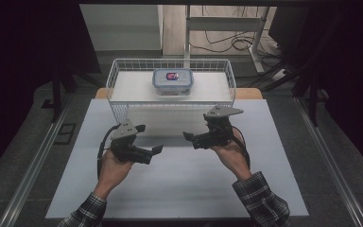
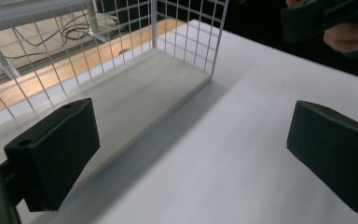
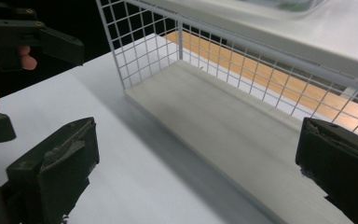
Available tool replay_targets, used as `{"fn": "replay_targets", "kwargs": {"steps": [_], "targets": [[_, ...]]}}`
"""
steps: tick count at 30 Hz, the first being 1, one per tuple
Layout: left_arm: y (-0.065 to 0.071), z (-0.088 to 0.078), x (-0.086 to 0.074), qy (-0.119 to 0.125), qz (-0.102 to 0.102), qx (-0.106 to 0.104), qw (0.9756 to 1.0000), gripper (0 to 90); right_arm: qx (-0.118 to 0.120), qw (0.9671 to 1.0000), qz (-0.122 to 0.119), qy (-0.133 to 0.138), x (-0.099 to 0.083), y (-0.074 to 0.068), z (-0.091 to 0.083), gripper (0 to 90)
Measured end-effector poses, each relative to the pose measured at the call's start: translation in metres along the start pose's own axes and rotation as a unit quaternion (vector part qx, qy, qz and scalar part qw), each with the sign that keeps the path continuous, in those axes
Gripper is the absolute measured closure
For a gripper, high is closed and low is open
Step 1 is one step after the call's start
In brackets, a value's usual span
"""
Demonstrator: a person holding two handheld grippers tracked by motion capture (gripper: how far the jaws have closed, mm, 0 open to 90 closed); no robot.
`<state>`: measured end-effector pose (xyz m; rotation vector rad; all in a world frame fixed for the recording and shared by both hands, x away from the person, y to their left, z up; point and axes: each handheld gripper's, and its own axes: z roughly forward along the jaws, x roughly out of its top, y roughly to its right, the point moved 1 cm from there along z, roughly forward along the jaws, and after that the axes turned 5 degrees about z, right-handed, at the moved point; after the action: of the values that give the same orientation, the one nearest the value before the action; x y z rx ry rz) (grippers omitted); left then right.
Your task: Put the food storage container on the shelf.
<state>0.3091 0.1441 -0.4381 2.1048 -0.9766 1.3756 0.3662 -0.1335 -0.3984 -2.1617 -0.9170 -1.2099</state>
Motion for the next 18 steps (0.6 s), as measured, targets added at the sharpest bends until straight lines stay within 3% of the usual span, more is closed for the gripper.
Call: {"fn": "replay_targets", "kwargs": {"steps": [15, 18], "targets": [[0.014, -0.001, -0.036, -0.02, -0.009, 0.006, 0.9997, 0.4, 0.005, 1.0, -0.004, -0.008, -0.037, -0.016, 0.003, 0.0], [0.017, 0.0, -0.044, -0.022, -0.016, 0.007, 0.9996, 0.4, -0.001, 0.9997, -0.017, -0.018, -0.047, -0.02, 0.004, 0.0]]}}
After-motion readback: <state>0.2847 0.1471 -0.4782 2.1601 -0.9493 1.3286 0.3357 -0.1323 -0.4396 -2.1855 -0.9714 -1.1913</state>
